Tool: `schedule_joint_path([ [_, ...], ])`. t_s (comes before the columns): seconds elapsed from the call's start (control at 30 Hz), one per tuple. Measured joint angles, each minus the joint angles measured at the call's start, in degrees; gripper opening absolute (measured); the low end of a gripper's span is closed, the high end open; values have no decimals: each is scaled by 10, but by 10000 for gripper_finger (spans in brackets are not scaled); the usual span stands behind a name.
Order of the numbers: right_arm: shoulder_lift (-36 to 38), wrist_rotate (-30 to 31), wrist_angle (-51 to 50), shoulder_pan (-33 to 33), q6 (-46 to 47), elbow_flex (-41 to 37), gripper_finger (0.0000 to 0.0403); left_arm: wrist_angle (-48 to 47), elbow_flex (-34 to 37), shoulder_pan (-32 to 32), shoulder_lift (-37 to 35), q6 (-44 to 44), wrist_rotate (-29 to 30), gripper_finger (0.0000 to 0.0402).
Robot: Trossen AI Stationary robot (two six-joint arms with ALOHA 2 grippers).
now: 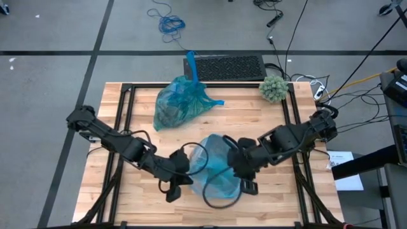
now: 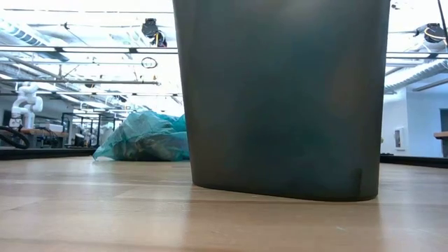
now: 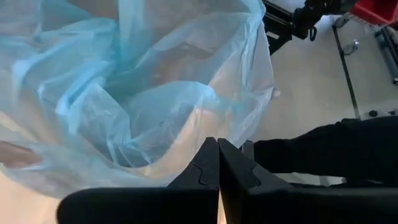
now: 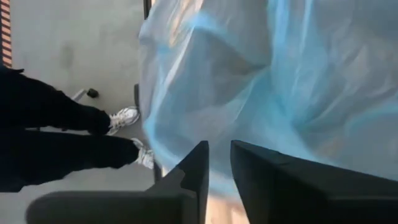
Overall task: Place trash/remove bag and relplace
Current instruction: Insert the new trash bag into the trash bin
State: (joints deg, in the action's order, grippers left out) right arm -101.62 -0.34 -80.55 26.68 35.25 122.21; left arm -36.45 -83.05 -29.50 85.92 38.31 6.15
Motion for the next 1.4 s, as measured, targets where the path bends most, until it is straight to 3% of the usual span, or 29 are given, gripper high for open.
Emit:
schedule_joint_path([
  [0.17,0,16,-23,46,76,0,29,0,0,-3,20,-12,0,1],
  [0.53,0,142,-93,112,227,-19,1,-1,1,0,51,-27,3,0],
  [1.1,-1,123,36,134,275,-207,0,-24,1,2,64,-26,34,0],
  [1.4,5,78,62,150,288,-234,0,-50,1,1,64,-13,68,0],
])
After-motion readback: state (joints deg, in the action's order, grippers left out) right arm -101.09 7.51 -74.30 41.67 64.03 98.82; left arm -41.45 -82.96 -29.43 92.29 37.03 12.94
